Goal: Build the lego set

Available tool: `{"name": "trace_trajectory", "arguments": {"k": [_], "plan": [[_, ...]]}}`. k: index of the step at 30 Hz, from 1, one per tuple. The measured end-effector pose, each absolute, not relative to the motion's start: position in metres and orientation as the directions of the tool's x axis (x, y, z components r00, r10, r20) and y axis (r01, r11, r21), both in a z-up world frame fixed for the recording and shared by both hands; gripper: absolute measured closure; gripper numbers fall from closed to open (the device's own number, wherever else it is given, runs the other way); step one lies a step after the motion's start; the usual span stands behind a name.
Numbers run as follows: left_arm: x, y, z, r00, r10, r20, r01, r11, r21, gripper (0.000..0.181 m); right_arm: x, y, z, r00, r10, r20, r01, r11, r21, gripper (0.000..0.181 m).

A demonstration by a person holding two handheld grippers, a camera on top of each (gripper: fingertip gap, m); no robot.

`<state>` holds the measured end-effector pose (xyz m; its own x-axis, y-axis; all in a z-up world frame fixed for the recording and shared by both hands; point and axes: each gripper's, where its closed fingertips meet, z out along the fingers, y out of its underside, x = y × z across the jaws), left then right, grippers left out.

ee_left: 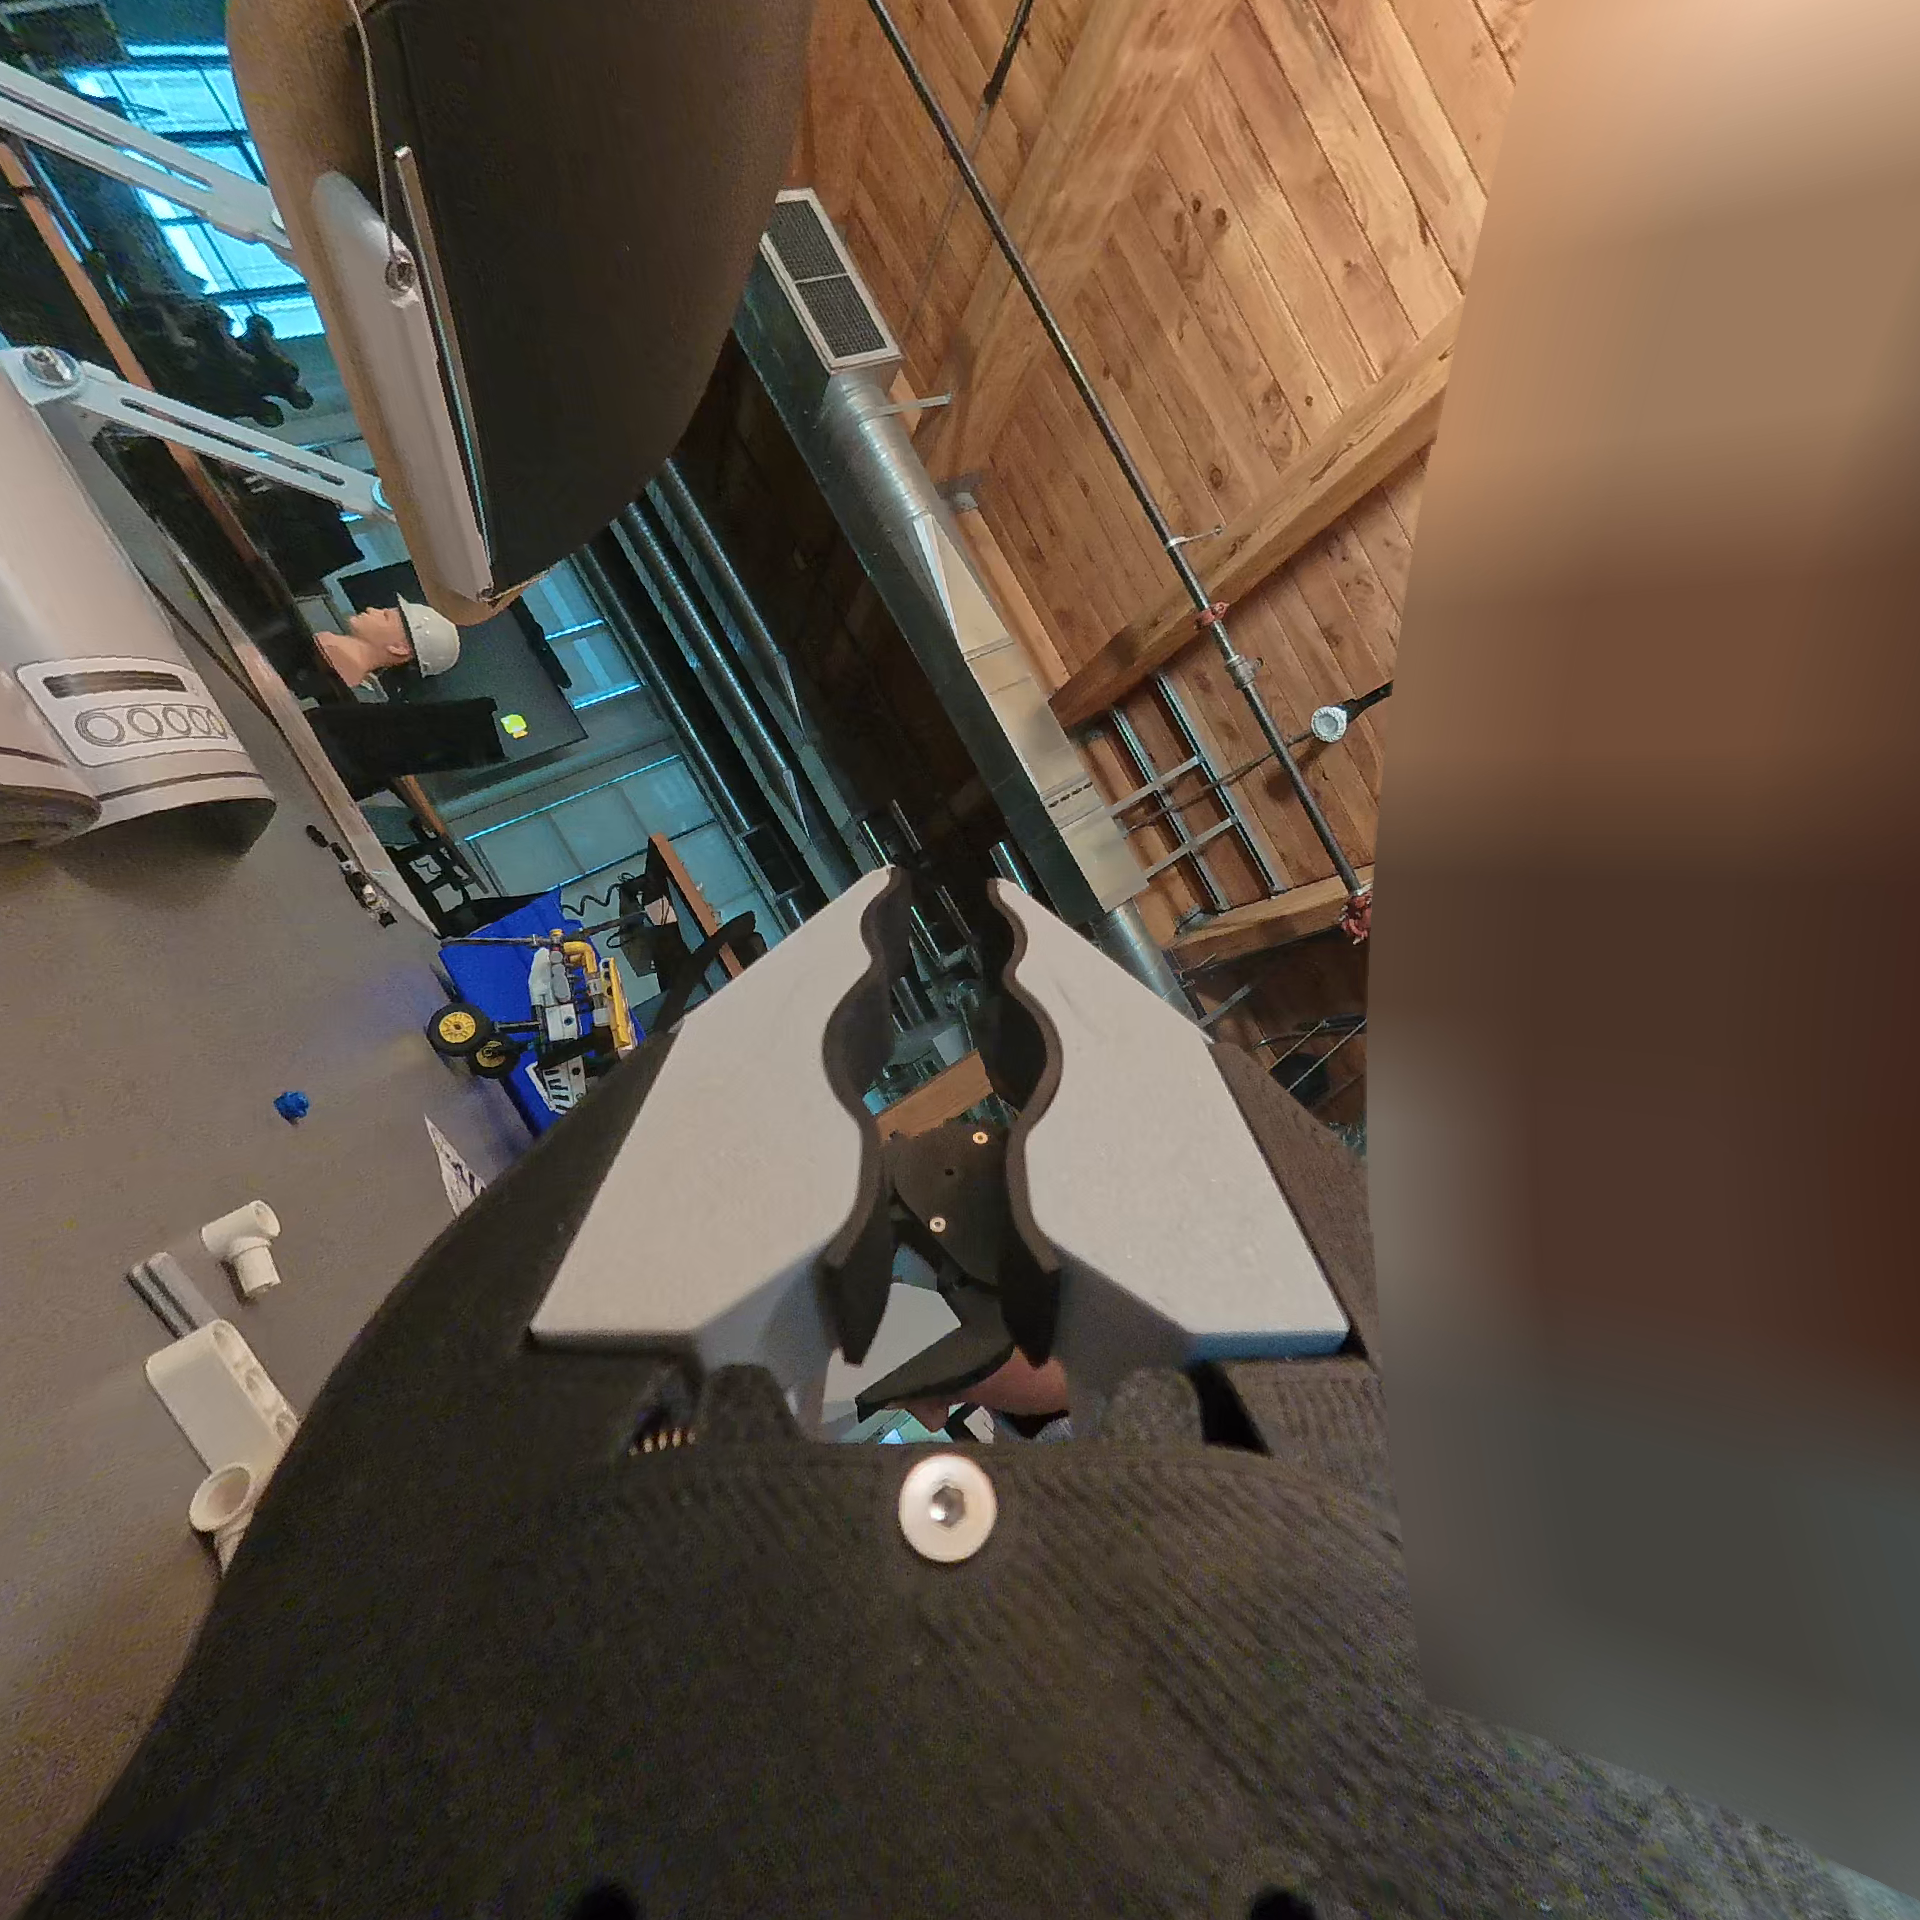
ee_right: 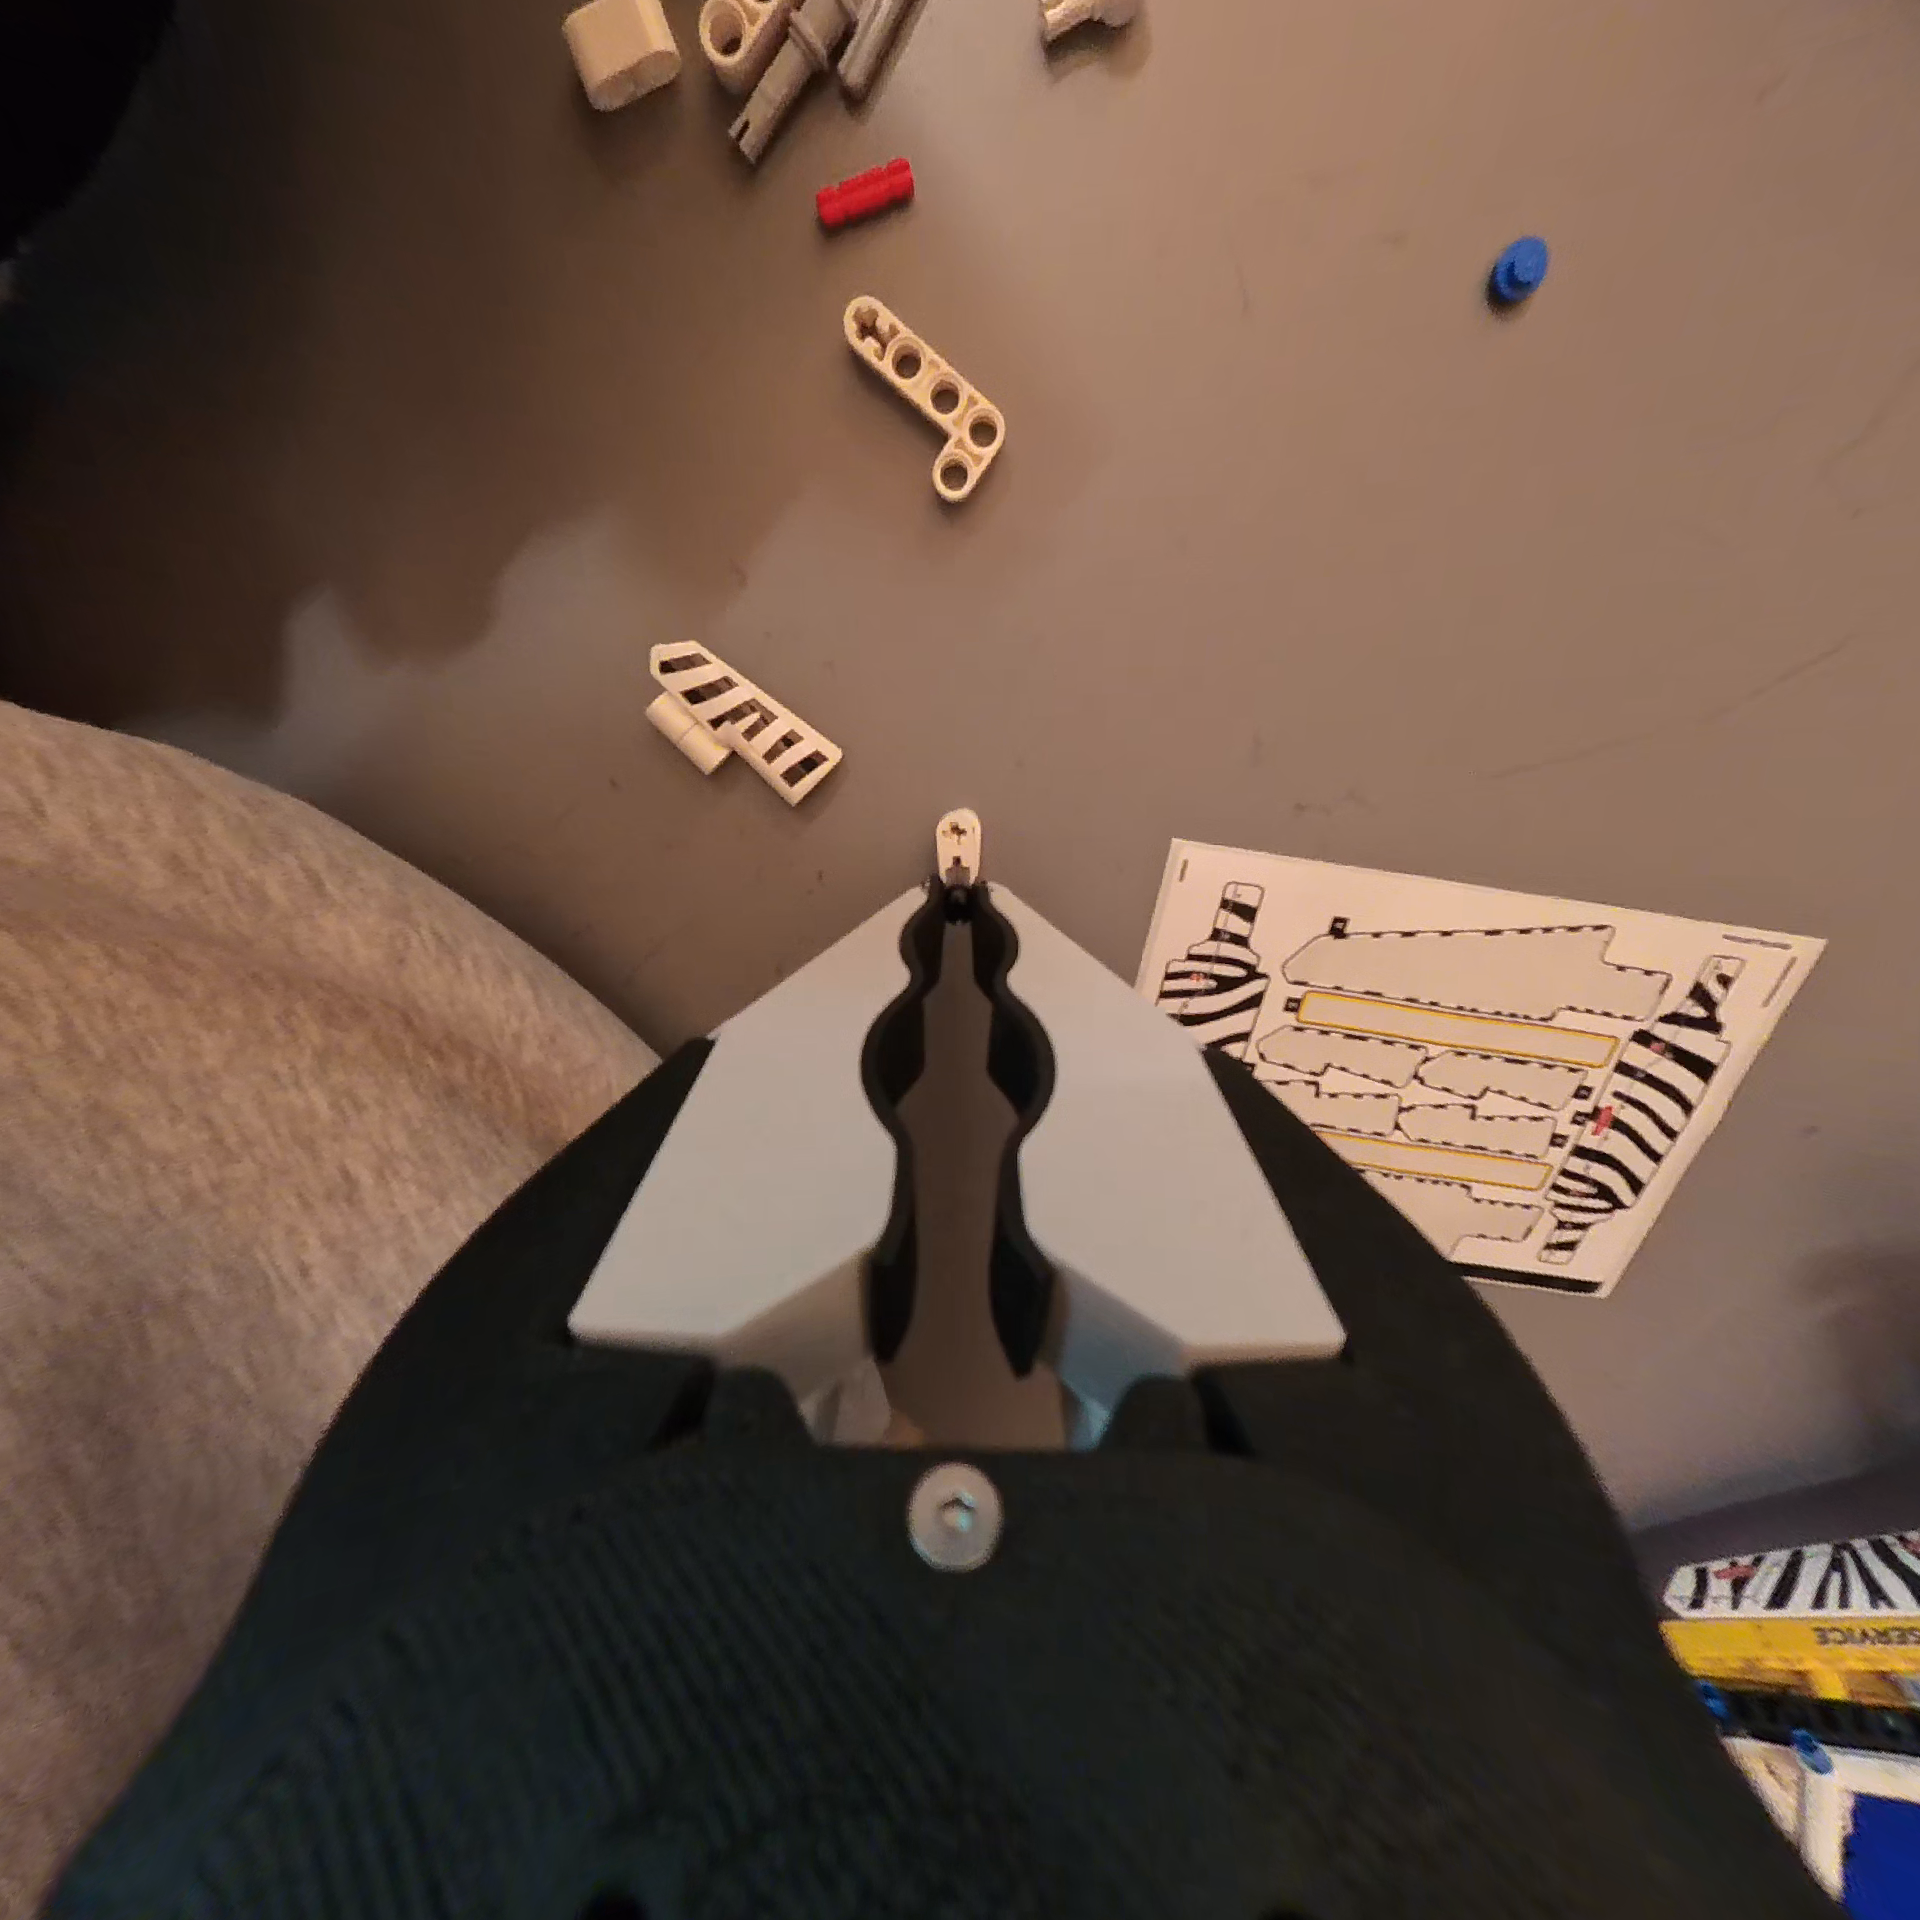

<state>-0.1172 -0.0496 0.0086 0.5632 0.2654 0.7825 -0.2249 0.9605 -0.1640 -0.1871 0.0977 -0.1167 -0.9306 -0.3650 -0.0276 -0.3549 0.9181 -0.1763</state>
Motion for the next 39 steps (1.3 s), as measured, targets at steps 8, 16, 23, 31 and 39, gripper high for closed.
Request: {"name": "trace_trajectory", "arguments": {"k": [8,16,23,31,39], "plan": [[-0.1175,-0.0493,0.0085,0.564,0.263,0.783,-0.222,0.961,-0.163,0.169,-0.1879,0.0972,-0.1170,-0.950,-0.308,-0.044,-0.298,0.941,-0.157,0.178],[-0.1176,-0.0492,0.0084,0.563,0.263,0.783,-0.221,0.962,-0.163,0.169,-0.1893,0.0972,-0.1175,-0.983,-0.154,-0.097,-0.143,0.983,-0.117,0.178],[-0.1172,-0.0491,0.0087,0.570,0.256,0.781,-0.218,0.963,-0.157,0.169,-0.1900,0.0977,-0.1181,-0.991,-0.083,-0.104,-0.073,0.992,-0.098,0.178],[-0.1165,-0.0493,0.0088,0.572,0.254,0.780,-0.216,0.964,-0.155,0.169,-0.1915,0.0948,-0.1191,-0.992,-0.113,-0.054,-0.110,0.993,-0.049,0.178],[-0.1167,-0.0487,0.0089,0.572,0.253,0.781,-0.213,0.965,-0.156,0.169,-0.1914,0.0940,-0.1199,-0.991,-0.113,-0.065,-0.111,0.993,-0.035,0.178]]}}
